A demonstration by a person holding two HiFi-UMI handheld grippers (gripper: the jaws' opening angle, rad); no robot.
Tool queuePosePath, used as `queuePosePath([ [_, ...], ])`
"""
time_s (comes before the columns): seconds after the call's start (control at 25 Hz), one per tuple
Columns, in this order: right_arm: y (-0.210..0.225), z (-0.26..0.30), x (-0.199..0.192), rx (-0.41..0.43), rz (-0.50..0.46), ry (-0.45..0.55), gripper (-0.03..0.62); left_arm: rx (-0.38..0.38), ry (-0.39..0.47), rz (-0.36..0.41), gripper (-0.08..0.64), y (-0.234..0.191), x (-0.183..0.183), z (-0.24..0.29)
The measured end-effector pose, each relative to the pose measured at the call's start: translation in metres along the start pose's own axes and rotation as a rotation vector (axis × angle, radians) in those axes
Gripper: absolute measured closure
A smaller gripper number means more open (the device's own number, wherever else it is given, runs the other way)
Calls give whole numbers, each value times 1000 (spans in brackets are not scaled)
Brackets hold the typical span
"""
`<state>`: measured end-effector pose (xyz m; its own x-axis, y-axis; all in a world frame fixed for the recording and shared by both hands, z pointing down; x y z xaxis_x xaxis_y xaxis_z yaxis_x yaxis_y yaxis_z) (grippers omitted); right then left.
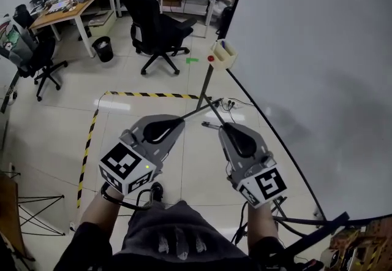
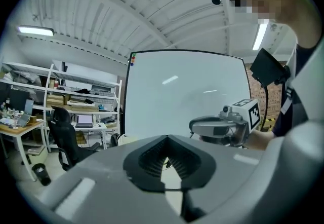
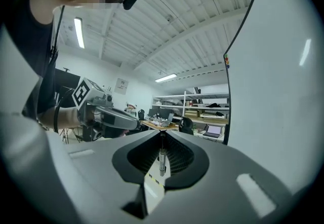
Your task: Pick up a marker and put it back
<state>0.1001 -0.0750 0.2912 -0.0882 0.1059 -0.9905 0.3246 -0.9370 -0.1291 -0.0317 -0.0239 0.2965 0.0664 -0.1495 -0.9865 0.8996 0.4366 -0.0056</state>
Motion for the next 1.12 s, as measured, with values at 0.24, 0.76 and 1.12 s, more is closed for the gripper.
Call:
queuePosePath([
  [0.24, -36, -10, 8, 24, 5, 7, 561, 15, -10, -17, 554, 16, -8, -34],
  [0.76, -161, -33, 14, -41, -28, -73, 561, -46, 20, -103, 554, 36, -54, -143],
  [1.12, -208, -104, 18, -105, -45, -86, 561, -115, 36, -101, 554, 106, -54, -171],
])
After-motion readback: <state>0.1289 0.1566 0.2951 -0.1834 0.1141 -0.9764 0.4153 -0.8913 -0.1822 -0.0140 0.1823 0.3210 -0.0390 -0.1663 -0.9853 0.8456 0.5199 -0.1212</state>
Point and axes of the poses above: the fingertips, and each gripper's own axes: z forward along the fingers, y to its right, x out of its top, the point moved 4 cm from there along -z, backward along the fingers, and after that the axes turned 2 degrees about -y, right-handed, at the moved point
